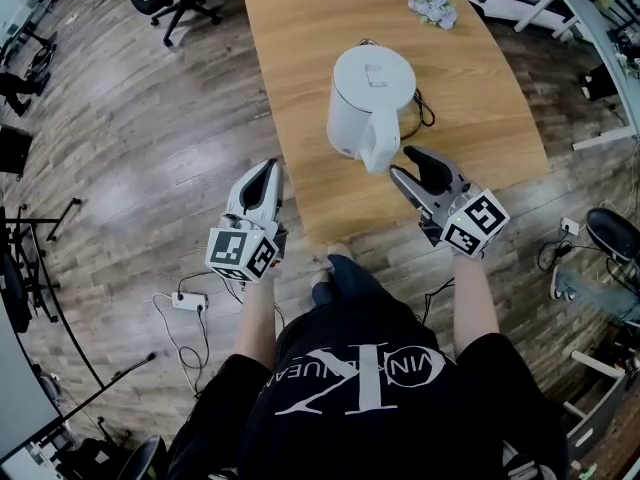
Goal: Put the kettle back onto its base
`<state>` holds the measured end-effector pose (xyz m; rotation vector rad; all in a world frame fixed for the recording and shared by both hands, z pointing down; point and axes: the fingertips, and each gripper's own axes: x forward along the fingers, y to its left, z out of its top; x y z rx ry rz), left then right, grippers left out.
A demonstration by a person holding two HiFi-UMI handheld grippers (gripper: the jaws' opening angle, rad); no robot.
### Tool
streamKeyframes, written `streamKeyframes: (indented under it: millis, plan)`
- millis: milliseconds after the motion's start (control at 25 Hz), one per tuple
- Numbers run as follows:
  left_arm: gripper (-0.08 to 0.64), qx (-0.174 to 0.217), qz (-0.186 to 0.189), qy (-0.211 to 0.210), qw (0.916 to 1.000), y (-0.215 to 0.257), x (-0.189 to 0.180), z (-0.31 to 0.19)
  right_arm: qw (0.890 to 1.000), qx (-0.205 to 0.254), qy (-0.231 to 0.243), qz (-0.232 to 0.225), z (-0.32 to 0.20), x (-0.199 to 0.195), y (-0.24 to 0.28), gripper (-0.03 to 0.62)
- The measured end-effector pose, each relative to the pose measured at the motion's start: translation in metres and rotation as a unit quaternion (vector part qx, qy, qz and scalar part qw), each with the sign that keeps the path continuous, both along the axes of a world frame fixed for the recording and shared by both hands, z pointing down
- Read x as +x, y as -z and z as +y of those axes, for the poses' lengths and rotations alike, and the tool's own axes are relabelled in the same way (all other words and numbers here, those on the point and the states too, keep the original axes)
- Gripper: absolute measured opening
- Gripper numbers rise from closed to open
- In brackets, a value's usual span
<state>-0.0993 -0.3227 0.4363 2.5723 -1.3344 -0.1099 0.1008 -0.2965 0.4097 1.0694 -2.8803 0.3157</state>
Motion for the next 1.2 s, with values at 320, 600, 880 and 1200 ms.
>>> streamKeyframes:
  millis: [320, 600, 880, 1200]
  plan:
    - [0.011, 0.011, 0.001, -0.013, 0.9999, 0.010, 0.010, 0.008, 0.997, 0.009, -0.078, 0.018, 0.007, 0.026, 0.003, 0.069]
    - [0.011, 0.023, -0.006, -0.015, 0.9996, 0.020, 0.012, 0.010, 0.991, 0.010, -0.130, 0.024, 0.008, 0.041, 0.012, 0.041]
    - [0.011, 0.033, -0.012, -0.014, 0.9993, 0.030, 0.013, 0.013, 0.986, 0.014, -0.164, 0.019, 0.009, 0.049, 0.019, 0.029]
    - [0.011, 0.045, -0.016, -0.013, 0.9988, 0.043, 0.014, 0.015, 0.984, 0.021, -0.175, 0.012, 0.013, 0.050, 0.029, 0.023]
